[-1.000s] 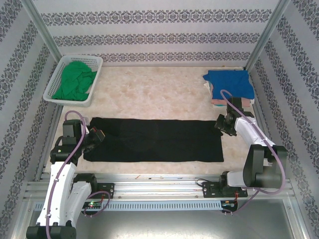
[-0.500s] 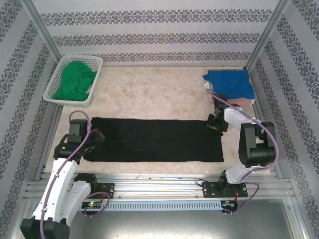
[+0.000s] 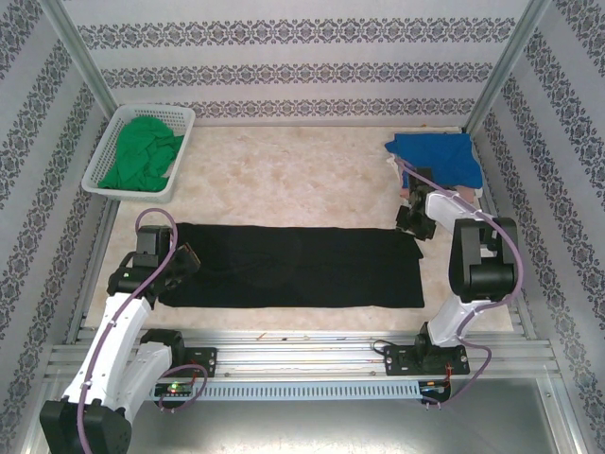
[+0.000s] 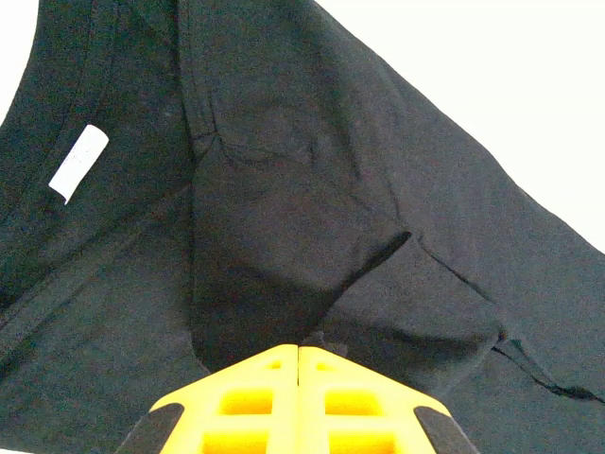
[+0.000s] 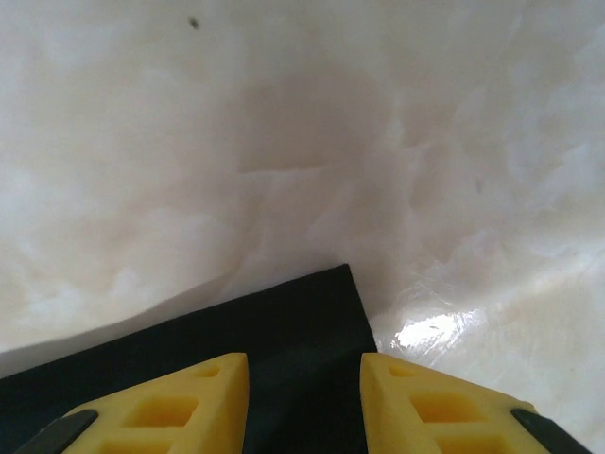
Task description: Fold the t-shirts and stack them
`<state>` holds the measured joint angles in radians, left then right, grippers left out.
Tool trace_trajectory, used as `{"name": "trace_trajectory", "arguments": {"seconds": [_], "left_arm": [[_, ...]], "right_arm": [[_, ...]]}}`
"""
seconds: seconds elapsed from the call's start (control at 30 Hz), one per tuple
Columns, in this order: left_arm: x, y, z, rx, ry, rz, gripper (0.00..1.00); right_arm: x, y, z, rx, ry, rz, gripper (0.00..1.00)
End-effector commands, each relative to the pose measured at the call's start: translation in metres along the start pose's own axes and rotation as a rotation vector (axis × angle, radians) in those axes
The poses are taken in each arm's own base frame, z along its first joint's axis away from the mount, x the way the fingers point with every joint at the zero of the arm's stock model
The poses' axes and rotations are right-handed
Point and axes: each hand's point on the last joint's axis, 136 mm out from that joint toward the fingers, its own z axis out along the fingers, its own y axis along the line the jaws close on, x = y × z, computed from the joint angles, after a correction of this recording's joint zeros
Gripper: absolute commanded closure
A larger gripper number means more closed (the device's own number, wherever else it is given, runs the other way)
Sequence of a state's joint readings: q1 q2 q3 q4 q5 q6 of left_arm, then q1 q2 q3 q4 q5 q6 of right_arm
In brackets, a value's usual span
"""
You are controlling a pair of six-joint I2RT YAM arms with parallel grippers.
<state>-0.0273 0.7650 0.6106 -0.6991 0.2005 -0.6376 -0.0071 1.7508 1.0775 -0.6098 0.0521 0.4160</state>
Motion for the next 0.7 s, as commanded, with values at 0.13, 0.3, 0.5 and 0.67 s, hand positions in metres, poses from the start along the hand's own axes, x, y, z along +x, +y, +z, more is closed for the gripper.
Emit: {"name": "trace_trajectory", "arguments": {"seconds": [0.13, 0.3, 0.5, 0.67], "left_arm": [[-0.006, -0.006, 0.005, 0.014, -0.019, 0.025, 1.0], [-0.007, -0.005, 0.004, 0.01, -0.028, 0.028, 1.0], [-0.006, -0.002, 0.004, -0.006, -0.025, 0.037, 1.0], [-0.005, 0.0, 0.006, -0.004, -0.033, 0.038, 1.0]], "right_arm": [[-0.014, 0.002, -0.009, -0.028, -0.04, 0.028, 0.85], [-0.027, 0.004, -0.03, -0.049, -0.112, 0.042, 1.0], [-0.037, -0.003, -0.043, -0.038, -0.17, 0.049, 1.0], [-0.03, -0.005, -0.02, -0.056, -0.145, 0.059, 0.95]]}}
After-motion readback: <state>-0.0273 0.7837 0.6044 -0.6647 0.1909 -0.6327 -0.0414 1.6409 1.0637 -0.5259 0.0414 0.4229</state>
